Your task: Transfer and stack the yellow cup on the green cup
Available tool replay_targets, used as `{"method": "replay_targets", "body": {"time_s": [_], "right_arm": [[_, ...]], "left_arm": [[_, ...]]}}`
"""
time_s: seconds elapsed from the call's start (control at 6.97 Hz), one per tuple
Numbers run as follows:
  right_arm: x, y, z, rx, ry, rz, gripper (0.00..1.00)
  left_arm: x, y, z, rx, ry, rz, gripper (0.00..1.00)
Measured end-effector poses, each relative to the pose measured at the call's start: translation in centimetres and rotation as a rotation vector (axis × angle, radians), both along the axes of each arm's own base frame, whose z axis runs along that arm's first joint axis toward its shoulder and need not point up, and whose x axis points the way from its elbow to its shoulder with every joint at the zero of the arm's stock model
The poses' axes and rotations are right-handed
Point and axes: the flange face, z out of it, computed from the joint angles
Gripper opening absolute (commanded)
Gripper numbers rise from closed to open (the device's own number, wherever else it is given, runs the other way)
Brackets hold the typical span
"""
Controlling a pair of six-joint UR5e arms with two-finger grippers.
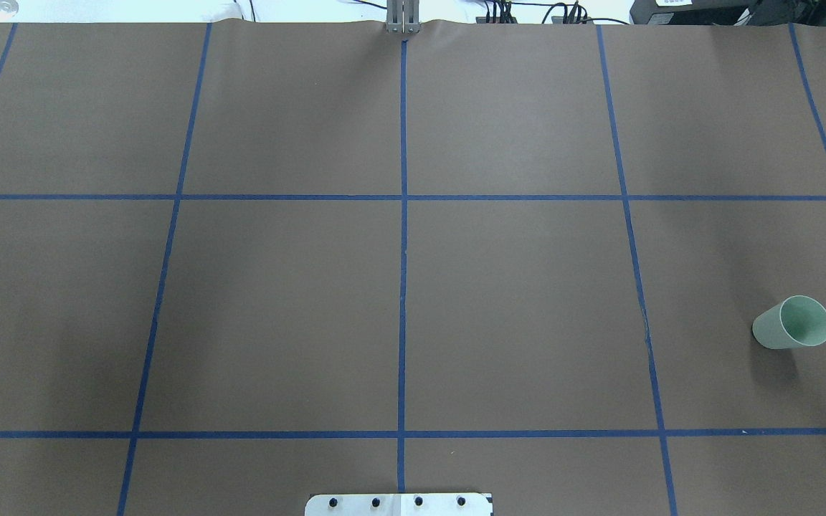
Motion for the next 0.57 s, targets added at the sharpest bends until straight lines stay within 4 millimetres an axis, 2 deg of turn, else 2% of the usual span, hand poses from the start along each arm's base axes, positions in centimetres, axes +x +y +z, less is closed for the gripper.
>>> {"method": "replay_targets", "body": {"time_s": [0.14,0.29,0.57], "right_arm": [[0.4,0.2,1.9,0.03,-0.007,0.004,0.0],[0.6,0.5,4.6,0.071,-0.031,0.016,0.0],[1.0,2.5,7.9,0.125,-0.09,0.047,0.0]], "left_arm": [[-0.8,0.6,1.3,-0.029,-0.006,-0.007,1.0],[-1.2,1.0,1.9,-0.044,-0.008,-0.01,1.0],[-1.3,1.2,2.0,-0.048,-0.008,-0.012,1.0]]}}
